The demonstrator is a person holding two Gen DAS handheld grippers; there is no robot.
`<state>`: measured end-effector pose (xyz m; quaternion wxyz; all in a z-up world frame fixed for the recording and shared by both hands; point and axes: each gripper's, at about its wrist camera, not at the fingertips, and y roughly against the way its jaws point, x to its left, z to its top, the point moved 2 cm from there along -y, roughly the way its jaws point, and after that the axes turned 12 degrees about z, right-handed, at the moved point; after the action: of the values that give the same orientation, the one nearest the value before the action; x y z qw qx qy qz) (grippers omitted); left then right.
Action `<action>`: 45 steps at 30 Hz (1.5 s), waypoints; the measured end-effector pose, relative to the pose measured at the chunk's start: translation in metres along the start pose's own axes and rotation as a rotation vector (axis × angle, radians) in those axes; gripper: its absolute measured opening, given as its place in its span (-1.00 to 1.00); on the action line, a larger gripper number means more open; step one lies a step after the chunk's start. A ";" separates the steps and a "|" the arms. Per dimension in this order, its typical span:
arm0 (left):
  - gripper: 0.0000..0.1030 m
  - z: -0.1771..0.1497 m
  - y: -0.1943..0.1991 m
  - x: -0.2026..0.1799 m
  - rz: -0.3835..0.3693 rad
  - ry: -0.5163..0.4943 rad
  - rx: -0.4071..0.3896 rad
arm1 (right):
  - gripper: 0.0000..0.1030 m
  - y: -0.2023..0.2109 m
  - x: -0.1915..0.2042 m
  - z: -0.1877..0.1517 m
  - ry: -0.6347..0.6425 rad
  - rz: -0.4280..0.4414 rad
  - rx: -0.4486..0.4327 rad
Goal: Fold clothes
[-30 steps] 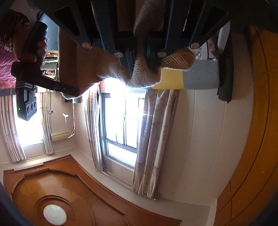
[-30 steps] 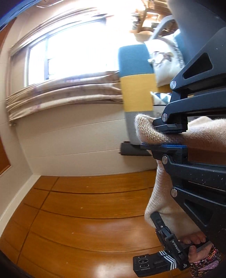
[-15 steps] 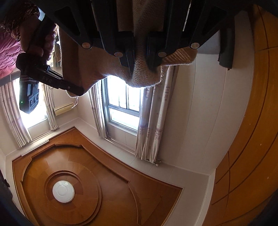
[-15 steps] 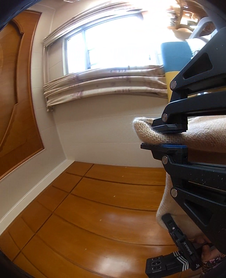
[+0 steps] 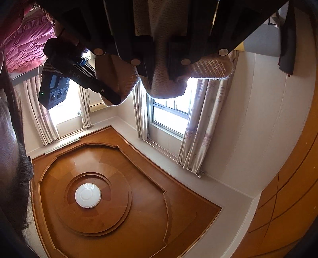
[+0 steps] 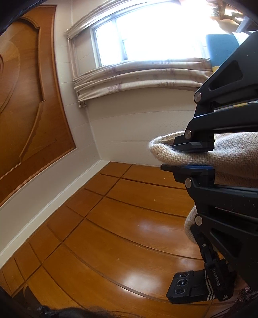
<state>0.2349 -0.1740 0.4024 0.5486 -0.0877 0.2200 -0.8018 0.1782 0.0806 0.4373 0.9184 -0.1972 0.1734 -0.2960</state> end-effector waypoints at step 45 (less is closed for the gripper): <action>-0.58 -0.500 -0.047 0.208 0.738 0.058 1.197 | -0.37 0.058 -0.145 -0.537 -0.750 -0.488 1.137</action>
<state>-0.0756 -0.2224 -0.0414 0.7327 0.3312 -0.2290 -0.5487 -0.1384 0.0733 -0.0241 0.7843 0.1895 -0.3833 -0.4494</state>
